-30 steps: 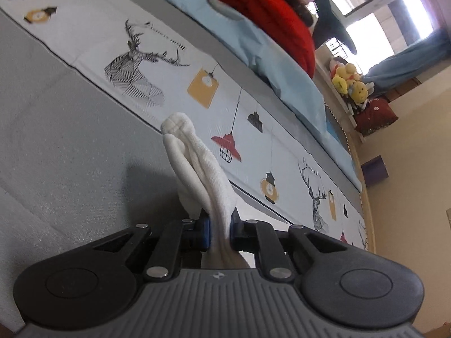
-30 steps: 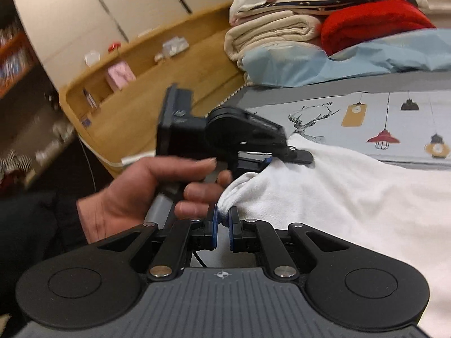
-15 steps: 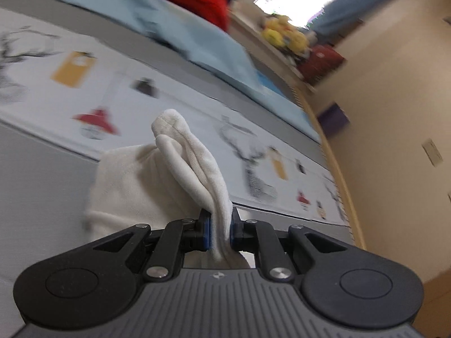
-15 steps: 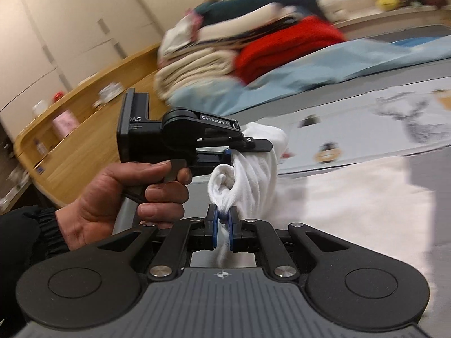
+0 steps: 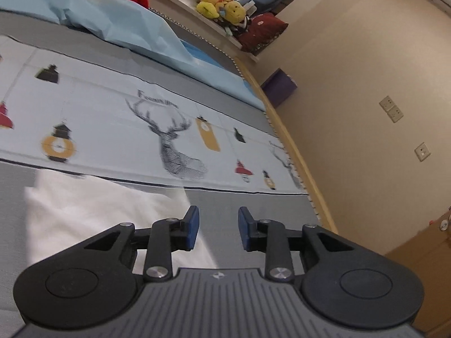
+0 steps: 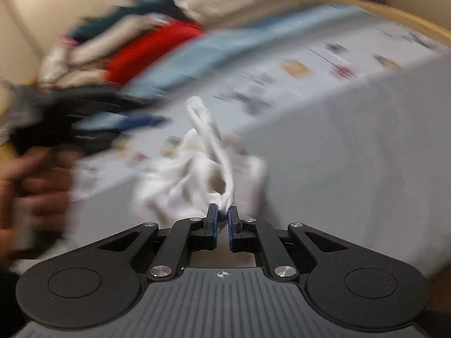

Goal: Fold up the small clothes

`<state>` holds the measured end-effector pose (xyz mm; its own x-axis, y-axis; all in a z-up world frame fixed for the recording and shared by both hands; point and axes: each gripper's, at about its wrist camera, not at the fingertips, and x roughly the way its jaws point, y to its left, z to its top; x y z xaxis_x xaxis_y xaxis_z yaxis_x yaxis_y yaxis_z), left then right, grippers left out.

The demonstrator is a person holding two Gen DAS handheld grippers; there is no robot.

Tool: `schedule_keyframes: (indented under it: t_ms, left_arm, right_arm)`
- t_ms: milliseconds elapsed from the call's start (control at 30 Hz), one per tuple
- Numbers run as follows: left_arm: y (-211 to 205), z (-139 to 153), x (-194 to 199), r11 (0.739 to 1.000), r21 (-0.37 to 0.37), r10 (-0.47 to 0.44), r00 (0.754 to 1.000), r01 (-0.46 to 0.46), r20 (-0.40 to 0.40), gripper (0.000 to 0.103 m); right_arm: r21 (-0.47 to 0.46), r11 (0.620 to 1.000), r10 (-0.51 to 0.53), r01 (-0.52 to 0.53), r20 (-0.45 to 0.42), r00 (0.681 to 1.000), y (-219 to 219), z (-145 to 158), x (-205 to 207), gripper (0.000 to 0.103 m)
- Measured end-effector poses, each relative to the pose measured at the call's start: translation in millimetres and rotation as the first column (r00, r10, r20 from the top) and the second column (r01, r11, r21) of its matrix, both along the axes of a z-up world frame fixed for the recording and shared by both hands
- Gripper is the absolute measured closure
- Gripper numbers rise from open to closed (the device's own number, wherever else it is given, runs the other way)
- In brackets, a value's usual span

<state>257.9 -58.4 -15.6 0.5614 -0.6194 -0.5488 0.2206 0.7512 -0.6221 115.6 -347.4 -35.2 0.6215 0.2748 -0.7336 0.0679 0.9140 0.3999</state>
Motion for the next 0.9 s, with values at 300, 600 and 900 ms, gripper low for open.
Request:
schedule_keyframes:
  t_ms: [300,600,900]
  left_arm:
    - [25.2,-27.6,-25.3,0.937,0.241,-0.222,0.964,0.252,-0.145,0.071]
    - [17.8,-94.3,-58.3,0.747,0.483,-0.290,0.877,0.458,-0.383,0.077]
    - [51.3,-70.7,-59.1,0.832,0.429,-0.235,0.924,0.351,-0.301,0.076]
  right_arm:
    - [-0.013,0.997,-0.080,0.079,-0.113,0.990,-6.9,-17.6,10.4,0.093]
    - [0.052,0.986,-0.148,0.159,-0.172,0.974,-13.3,-37.9,32.9,0.060]
    - [0.090,0.982,-0.150,0.169,-0.186,0.971,-14.1,-31.9,22.6,0.100]
